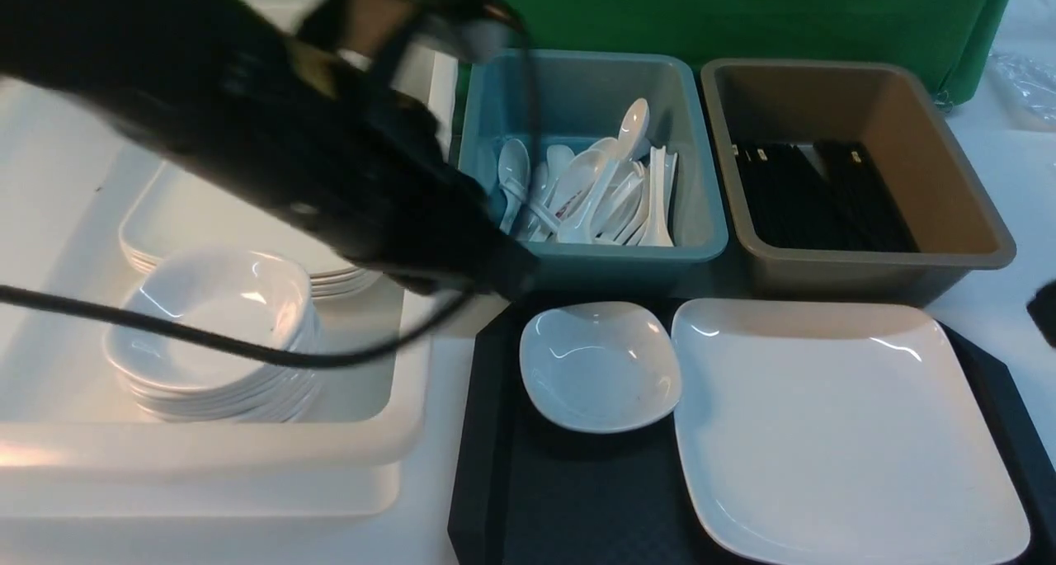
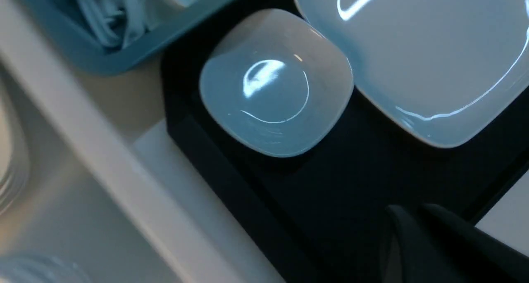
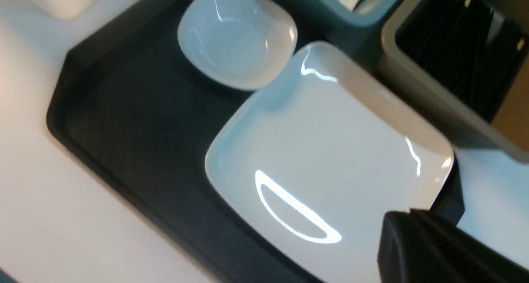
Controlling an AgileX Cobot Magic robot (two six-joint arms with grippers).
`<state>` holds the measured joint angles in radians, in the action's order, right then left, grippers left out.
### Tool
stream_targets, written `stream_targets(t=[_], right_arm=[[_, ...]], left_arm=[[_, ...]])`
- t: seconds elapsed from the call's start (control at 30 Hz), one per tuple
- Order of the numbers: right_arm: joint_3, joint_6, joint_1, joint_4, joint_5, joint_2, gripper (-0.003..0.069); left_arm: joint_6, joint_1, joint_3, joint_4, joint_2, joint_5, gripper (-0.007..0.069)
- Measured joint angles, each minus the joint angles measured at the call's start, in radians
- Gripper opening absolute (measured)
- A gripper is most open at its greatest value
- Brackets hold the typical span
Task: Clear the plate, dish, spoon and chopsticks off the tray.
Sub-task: Use the left arm to grab a small plate from the dinner plate
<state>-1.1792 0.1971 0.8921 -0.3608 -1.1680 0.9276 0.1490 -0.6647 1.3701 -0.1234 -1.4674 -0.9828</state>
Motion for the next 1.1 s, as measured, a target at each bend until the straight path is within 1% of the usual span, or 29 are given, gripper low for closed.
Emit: stream_targets(t=[0.07,0.13,0.17,0.27,0.3,0.4,0.47,0.57,0.63,0.7,0.8,0.9,1.03,1.07,1.1], right_arm=[[0.078,0.052,0.0,0.001,0.0,-0.041,0.0023],[0.154,0.131,0.0,0.001,0.0,-0.098,0.0023],[0.166,0.143,0.0,0.001,0.0,-0.109,0.0023],[0.234,0.215,0.0,0.001,0.0,-0.177,0.0023],[0.267,0.25,0.0,0.002,0.0,-0.212,0.0023],[0.302,0.284,0.0,0.005,0.0,-0.255,0.0023],[0.312,0.293,0.0,0.005,0.0,-0.267,0.0023],[0.315,0.293,0.0,0.006,0.001,-0.27,0.0023],[0.316,0.293,0.0,0.006,0.001,-0.27,0.0023],[0.316,0.293,0.0,0.008,0.002,-0.27,0.0023],[0.316,0.296,0.0,0.008,0.017,-0.27,0.0023],[0.316,0.3,0.0,0.009,0.026,-0.27,0.0023],[0.316,0.301,0.0,0.009,0.033,-0.27,0.0023],[0.316,0.301,0.0,0.009,0.034,-0.27,0.0023],[0.316,0.301,0.0,0.009,0.036,-0.27,0.0023]], left_arm=[[-0.022,-0.095,0.046,0.091,-0.098,0.0,0.0004],[-0.024,-0.162,0.089,0.169,-0.2,0.008,0.0022],[-0.024,-0.167,0.096,0.182,-0.209,0.011,0.0025],[-0.02,-0.206,0.128,0.253,-0.319,0.03,0.0089],[-0.014,-0.213,0.135,0.281,-0.366,0.039,0.0139],[0.001,-0.215,0.138,0.323,-0.447,0.044,0.0277],[0.007,-0.215,0.138,0.363,-0.496,0.049,0.0377],[0.008,-0.215,0.138,0.426,-0.547,0.057,0.05],[0.008,-0.215,0.138,0.462,-0.571,0.058,0.0556],[0.003,-0.21,0.138,0.499,-0.589,0.059,0.0587],[-0.001,-0.194,0.138,0.504,-0.61,0.063,0.0587],[-0.004,-0.178,0.138,0.51,-0.628,0.078,0.055],[-0.008,-0.162,0.138,0.518,-0.637,0.097,0.045],[-0.008,-0.159,0.138,0.518,-0.638,0.099,0.0418],[-0.008,-0.157,0.139,0.516,-0.639,0.099,0.037]])
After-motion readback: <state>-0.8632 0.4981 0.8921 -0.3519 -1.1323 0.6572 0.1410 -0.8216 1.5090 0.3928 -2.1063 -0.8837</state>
